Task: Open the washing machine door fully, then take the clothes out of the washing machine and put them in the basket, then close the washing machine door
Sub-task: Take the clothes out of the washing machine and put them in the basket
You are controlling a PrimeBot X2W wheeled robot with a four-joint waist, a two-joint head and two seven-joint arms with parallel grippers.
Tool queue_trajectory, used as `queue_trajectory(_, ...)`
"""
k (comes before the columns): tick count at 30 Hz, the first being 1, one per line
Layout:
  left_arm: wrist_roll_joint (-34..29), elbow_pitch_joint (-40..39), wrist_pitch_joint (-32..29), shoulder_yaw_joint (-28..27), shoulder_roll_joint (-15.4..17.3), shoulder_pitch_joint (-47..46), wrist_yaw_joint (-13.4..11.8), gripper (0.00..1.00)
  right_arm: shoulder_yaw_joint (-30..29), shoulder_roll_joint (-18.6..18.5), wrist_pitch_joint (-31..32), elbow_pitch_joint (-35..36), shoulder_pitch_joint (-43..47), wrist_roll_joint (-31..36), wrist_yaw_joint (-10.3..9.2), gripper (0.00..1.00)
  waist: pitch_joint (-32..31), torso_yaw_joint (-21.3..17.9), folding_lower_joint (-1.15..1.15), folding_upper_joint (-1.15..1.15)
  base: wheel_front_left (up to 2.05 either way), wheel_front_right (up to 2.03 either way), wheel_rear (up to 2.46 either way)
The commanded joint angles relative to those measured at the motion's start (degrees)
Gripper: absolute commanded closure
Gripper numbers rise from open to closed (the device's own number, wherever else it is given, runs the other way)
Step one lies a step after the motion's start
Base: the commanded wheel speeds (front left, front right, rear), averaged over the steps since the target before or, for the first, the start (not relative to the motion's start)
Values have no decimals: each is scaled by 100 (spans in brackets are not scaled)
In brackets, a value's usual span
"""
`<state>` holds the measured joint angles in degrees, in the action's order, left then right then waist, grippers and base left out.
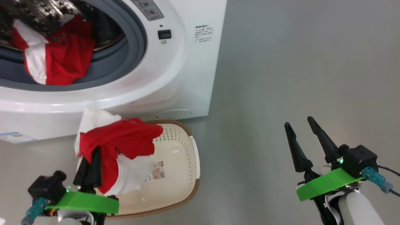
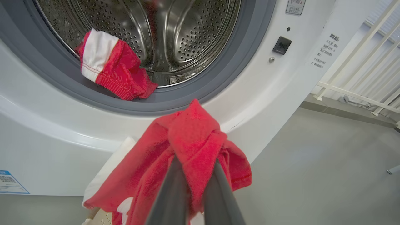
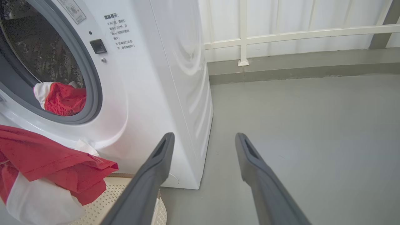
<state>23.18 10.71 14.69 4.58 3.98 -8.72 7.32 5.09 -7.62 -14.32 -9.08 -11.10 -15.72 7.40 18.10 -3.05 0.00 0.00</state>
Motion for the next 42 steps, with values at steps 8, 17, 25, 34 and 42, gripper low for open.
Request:
queue_trajectory(8,73,1280,30,-50,258,-836,17,100,184,136,-68,198,-310,65,9,0,564,-318,0,0,0,0,0)
queue_trajectory(17,183,2944,30,324,490,-1598,17,100,312,278,-68,222,-514,108,9,0,1129,-649,0,0,0,0,0)
queue_trajectory(25,384,4374,30,860,731,-2398,17,100,380,379,-68,313,-752,150,9,0,1663,-900,0,0,0,0,0)
queue_trajectory(34,873,5356,30,1180,896,-2983,17,100,441,450,-68,386,-874,165,9,0,2070,-1089,0,0,0,0,0)
queue_trajectory(42,1249,5555,30,1467,999,-3138,17,34,404,469,-68,381,-895,173,9,0,2124,-1085,0,0,0,0,0)
